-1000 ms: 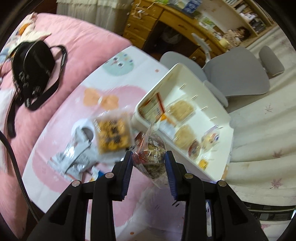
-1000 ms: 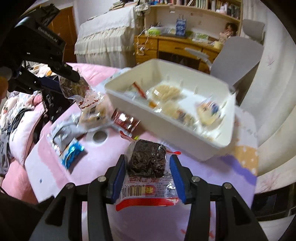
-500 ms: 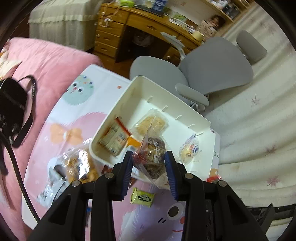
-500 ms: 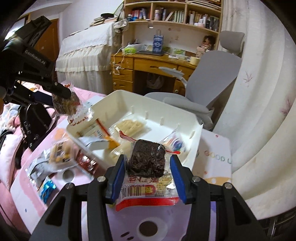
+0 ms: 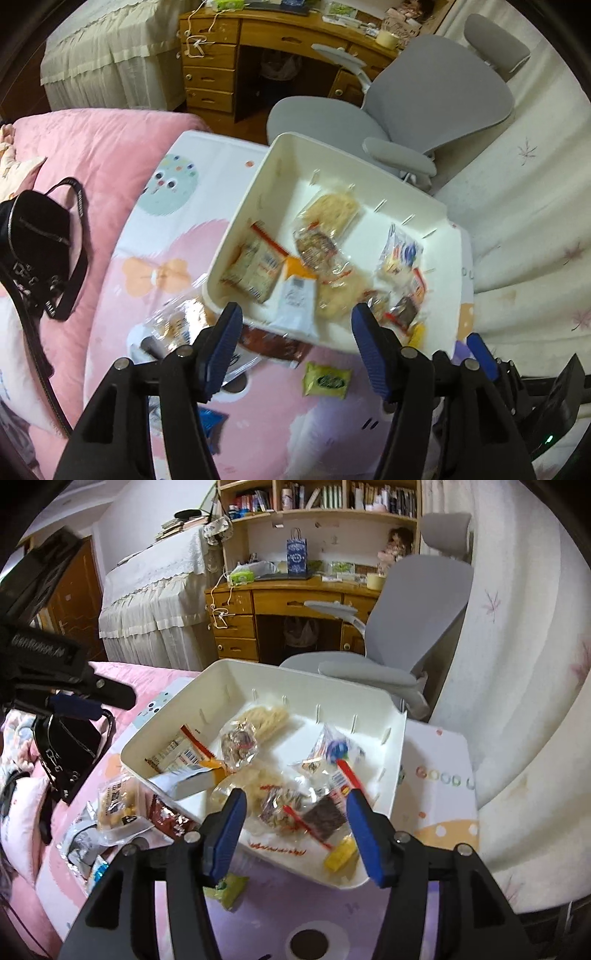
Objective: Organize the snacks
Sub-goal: 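Open both grippers over the white tray to drop both packs, then withdraw both grippers from the tray toward the snacks on the table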
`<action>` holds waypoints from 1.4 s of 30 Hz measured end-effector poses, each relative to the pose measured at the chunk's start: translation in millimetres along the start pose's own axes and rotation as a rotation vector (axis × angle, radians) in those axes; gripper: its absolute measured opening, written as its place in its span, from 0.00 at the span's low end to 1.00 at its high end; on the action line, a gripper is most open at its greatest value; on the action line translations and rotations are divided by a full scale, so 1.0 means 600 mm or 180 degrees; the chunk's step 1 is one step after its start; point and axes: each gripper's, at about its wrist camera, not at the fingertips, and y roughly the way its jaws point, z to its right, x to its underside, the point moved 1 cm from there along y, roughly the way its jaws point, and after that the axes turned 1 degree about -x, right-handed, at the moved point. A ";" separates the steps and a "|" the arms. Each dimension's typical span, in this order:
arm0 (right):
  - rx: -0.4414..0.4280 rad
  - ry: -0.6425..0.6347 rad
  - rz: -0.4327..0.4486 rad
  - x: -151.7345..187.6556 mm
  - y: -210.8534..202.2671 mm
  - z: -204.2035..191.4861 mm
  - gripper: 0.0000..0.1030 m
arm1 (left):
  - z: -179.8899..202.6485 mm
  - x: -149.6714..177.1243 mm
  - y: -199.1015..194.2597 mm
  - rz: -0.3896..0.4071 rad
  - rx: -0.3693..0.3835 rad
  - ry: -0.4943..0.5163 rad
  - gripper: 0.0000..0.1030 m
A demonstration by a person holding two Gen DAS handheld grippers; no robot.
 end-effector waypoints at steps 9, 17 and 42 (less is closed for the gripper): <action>-0.0189 0.0103 -0.0135 0.029 -0.017 -0.021 0.57 | -0.092 0.084 -0.022 -0.0093 -0.0183 0.0047 0.62; -0.0343 0.0127 -0.0303 0.054 -0.021 -0.055 0.57 | -0.170 0.168 -0.041 -0.0163 -0.0255 -0.0080 0.62; -0.0761 0.0892 -0.1322 0.149 0.030 -0.197 0.57 | -0.331 0.276 -0.012 -0.0407 -0.0290 0.0095 0.67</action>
